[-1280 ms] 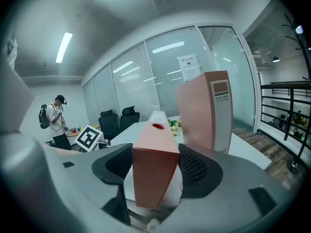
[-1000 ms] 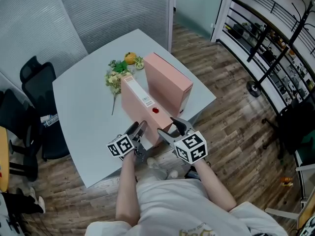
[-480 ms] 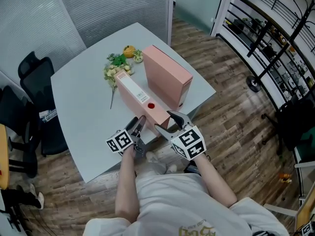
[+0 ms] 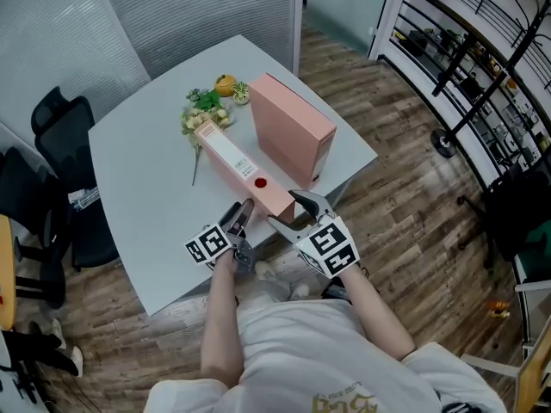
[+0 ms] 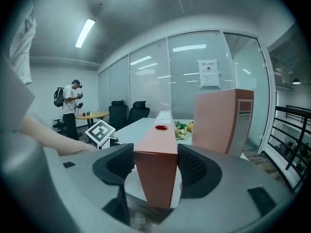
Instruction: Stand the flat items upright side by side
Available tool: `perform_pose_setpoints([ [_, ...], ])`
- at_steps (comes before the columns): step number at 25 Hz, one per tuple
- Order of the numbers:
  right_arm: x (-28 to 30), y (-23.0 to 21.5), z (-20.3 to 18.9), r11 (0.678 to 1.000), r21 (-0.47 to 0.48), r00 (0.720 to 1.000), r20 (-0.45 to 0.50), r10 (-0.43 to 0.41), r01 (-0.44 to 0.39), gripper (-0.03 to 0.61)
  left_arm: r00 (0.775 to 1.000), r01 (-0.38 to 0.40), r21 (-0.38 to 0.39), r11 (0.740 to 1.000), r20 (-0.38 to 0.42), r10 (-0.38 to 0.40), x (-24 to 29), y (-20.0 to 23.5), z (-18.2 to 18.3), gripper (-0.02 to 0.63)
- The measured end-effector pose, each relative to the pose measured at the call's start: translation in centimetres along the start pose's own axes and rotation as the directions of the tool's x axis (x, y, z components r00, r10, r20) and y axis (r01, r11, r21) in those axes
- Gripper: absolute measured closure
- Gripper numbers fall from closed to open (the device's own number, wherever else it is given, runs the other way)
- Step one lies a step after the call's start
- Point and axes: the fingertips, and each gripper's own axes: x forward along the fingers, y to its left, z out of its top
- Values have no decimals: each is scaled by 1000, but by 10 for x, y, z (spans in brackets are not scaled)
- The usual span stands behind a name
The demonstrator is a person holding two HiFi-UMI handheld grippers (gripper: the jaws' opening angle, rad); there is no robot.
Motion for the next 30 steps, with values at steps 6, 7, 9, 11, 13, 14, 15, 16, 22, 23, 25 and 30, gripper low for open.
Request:
perform_pose_setpoints([
  [6,-4,-3,3,1000,15,1000,13,1,-1,282,1000,12,10,1000,-19,-11,-1,-3,-1,342],
  [7,-4,-4,5,1000,21,1000,19,1,-2,282,1000,14,14,1000,-19,-13,-1,-4,0,342],
  [9,-5,-5,7,999,39,1000,26,6,-7,282,1000,16,17,1000,-16,-15,-2,-4,2,342],
  [11,-7,-6,9,999,44,1000,27,5,-6,282,1000,15,19,1000,-12,-15,-3,-5,4,342],
  [13,-9,-7,11,999,42,1000,29,1,-3,282,1000,15,23,1000,-11,-15,-5,-6,4,342],
  [14,-10,-7,12,999,43,1000,31,0,-1,282,1000,15,26,1000,-11,-14,-7,-7,5,342],
  [15,-11,-8,13,999,45,999,34,-1,-1,282,1000,14,29,999,-11,-14,-8,-8,5,342],
  [16,-12,-8,15,999,47,999,36,-2,0,282,1000,12,31,999,-11,-12,-10,-8,6,341],
  [22,-15,-10,21,999,48,1000,24,10,-11,282,1000,-1,47,999,4,0,-21,-13,13,342],
  [23,-16,-10,23,999,46,1000,19,13,-14,282,1000,-2,53,999,7,1,-24,-14,15,342],
  [25,-17,-12,28,999,37,1000,14,13,-13,282,1000,-2,66,998,14,1,-26,-15,21,342],
  [30,-14,-20,50,999,41,1000,15,8,-9,282,999,6,85,996,38,-9,-27,-13,41,342],
])
